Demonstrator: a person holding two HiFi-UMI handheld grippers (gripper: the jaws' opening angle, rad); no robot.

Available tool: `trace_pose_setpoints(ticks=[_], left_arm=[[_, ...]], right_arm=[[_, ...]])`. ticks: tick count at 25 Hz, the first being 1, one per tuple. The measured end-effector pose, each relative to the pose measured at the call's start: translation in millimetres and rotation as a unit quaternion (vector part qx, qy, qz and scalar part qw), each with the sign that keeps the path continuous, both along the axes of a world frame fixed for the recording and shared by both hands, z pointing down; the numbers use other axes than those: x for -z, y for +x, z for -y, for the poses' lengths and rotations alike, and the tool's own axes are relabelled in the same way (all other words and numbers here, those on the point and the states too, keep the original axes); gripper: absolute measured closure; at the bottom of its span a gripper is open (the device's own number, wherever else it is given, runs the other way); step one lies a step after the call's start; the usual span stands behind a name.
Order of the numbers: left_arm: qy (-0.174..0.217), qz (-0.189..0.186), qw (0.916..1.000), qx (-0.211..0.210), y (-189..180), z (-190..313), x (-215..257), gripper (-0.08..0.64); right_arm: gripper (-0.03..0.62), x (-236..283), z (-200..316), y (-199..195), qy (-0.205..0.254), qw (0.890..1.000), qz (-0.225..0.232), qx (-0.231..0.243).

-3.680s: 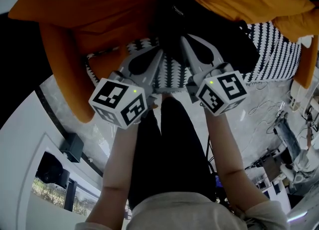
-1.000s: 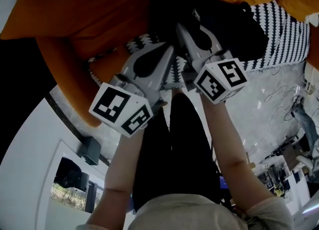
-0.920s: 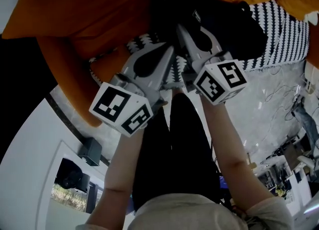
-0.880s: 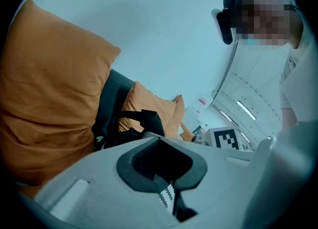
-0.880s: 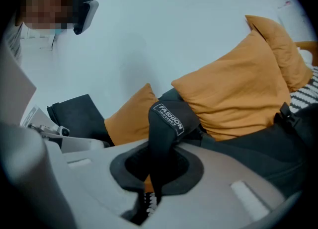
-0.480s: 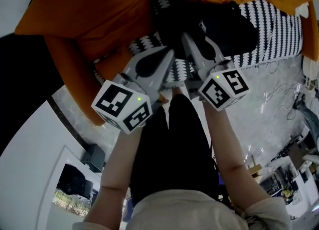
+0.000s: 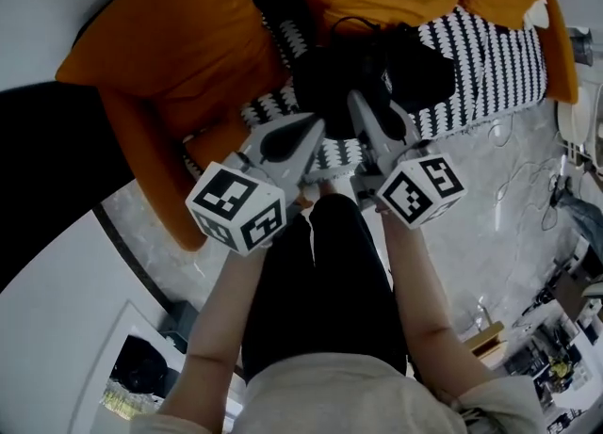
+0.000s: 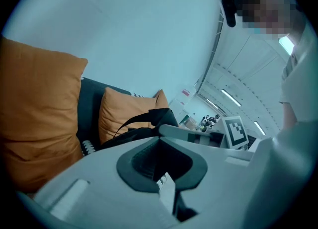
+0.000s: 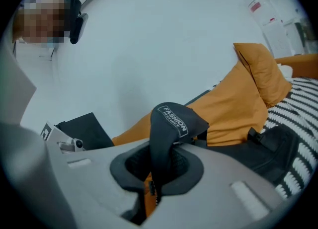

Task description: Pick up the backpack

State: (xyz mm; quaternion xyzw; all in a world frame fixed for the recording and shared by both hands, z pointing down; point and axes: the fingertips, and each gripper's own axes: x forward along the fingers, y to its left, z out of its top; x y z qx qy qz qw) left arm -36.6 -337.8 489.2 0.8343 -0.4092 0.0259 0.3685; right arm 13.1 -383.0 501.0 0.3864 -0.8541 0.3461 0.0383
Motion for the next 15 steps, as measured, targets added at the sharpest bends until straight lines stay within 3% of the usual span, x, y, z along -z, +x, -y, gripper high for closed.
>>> trace_pose_setpoints(ticks=[8,15], left_arm=[[0.02,-0.01,0.9997,-0.006,10.6,-19.0,36.3,0.554],[0.041,-0.021,0.9988,-0.014,19.5,-33.8,77.5,0.554]], right_arm=[[0.575,46.7,-15.6,25.9,0.034,0.999,-0.025,-0.021],[0.575,86.1,-33.4,38.5,0.041,0.999,-0.017,-0.028]])
